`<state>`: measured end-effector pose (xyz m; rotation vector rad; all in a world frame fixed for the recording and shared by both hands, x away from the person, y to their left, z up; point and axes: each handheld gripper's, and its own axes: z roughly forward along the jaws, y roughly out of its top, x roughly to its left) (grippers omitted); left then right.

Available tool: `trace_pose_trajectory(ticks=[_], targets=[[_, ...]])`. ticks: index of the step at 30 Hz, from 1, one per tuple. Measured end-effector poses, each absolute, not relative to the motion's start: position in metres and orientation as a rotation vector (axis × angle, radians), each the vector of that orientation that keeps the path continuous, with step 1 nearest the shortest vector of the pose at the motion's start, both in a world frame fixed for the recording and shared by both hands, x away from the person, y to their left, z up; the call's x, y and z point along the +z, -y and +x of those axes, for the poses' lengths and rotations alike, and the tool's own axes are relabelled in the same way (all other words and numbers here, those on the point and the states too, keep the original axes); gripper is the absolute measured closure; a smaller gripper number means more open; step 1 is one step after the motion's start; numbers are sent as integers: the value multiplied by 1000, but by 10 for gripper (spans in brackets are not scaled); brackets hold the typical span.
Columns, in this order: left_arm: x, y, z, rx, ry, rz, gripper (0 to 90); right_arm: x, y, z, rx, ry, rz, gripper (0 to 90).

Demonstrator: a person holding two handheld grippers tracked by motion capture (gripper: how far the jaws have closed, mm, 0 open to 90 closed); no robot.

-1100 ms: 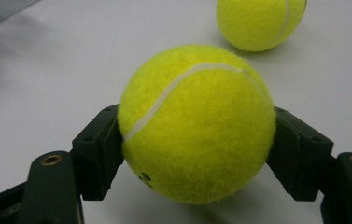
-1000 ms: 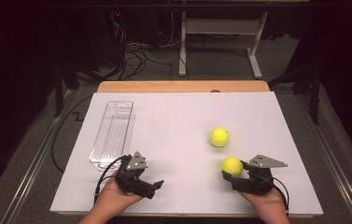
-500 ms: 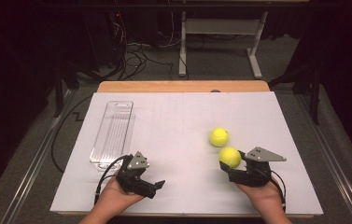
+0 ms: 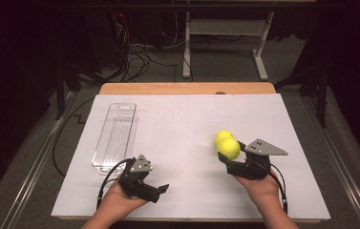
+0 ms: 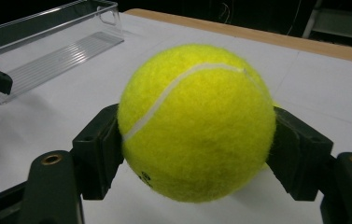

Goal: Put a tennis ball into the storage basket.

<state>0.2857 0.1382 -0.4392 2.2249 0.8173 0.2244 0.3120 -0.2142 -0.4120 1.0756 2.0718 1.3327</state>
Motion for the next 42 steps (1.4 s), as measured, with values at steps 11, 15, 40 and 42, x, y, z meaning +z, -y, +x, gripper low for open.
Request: trace_pose_trajectory(ticks=[11,15,40,42], targets=[[-438,-137,286,221,-829,2230,4,-427,206,308,1366,-2038,1063,279],[-439,-136,286,222,-848,2247,4,-434,204,306,1365,-2041,1050,278],[-438,-136,287,201,-858,2254,5,-445,181,292,1399,-2105,911,277],[-437,-136,286,200,-859,2251,5,-446,178,291,1399,-2115,895,277]])
